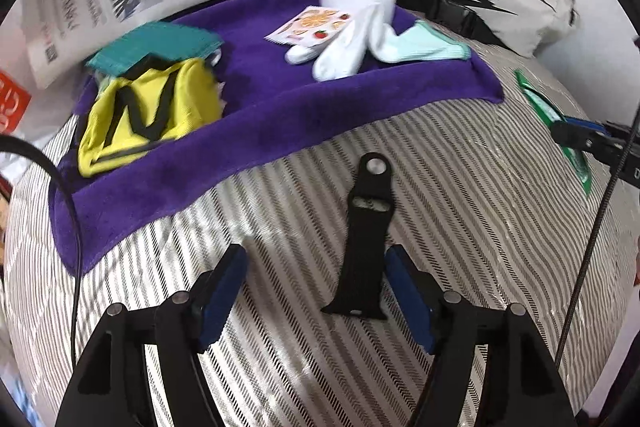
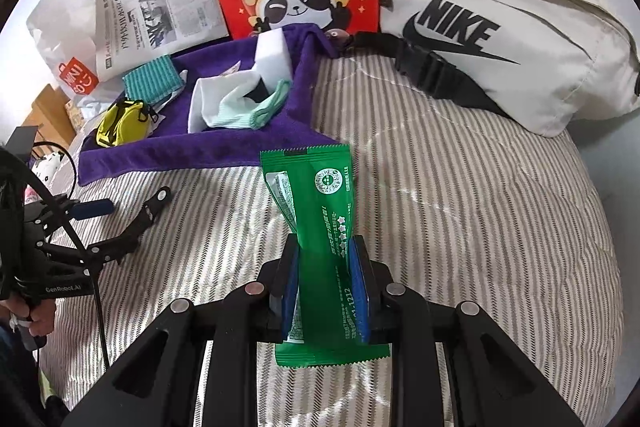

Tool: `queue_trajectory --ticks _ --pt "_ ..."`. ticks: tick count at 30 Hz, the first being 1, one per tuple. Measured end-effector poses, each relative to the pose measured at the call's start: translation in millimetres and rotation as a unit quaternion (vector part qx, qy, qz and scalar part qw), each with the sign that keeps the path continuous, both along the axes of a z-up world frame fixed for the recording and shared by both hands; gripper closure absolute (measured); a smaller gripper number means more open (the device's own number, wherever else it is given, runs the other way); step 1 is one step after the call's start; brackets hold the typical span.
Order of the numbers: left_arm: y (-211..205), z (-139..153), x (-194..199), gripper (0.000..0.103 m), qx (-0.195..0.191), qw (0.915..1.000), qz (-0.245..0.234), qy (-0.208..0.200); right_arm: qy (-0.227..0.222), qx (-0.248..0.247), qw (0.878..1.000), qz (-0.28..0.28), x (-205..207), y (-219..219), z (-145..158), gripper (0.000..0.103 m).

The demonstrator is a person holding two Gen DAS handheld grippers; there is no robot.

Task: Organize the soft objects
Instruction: 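Lift the green packet with the right tool while the left tool grasps the black strap, then carry the black strap with the left tool while the right tool carries the green packet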

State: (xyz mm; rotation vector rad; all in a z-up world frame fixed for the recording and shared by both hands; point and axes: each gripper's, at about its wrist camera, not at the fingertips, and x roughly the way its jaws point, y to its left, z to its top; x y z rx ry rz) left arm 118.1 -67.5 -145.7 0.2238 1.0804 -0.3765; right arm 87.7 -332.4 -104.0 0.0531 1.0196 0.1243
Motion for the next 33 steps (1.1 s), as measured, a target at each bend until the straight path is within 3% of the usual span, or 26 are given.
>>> queue_trajectory --ticks 3,5,6,10,19,22,27,30,33 --pt "-12.7 0.2 -1.9 0.049 0.0 0.9992 -0.036 -0.015 0.004 -0.001 1.0 0.004 0.8 3.7 -1.2 0.079" --pt "-21.1 0.5 -1.2 0.066 -0.009 0.9984 -0.054 -0.017 0.005 -0.002 1.0 0.005 0.7 5.1 -1.5 0.079" --pt "-23.4 1.1 -2.9 0.083 -0.014 0.9974 -0.067 -0.021 0.006 -0.002 1.0 0.005 0.5 5.5 -1.8 0.079" --pt "-25.8 3.0 -9.4 0.083 -0.009 0.9948 -0.096 -0.033 0.01 0.0 1.0 0.001 0.9 4.3 -3.8 0.079" --pt "-20.9 4.2 -10.3 0.083 -0.023 0.9951 -0.091 -0.03 0.012 0.011 1.0 0.01 2.9 10.2 -3.9 0.079" --pt "-13.9 4.1 -3.7 0.083 -0.05 0.9953 -0.082 -0.013 0.013 0.015 1.0 0.016 3.7 17.0 -4.0 0.079" --pt "-14.5 5.3 -5.4 0.083 -0.046 0.9954 -0.083 -0.013 0.009 0.02 0.999 0.025 3.5 26.0 3.1 0.079" --pt "-4.6 14.8 -5.9 0.083 -0.081 0.9939 -0.074 -0.01 0.003 0.015 0.999 0.034 4.7 32.9 10.0 0.079" --pt "4.5 24.7 -8.4 0.083 -0.084 0.9938 -0.07 -0.018 -0.006 0.015 0.999 0.04 6.9 38.3 17.2 0.079"
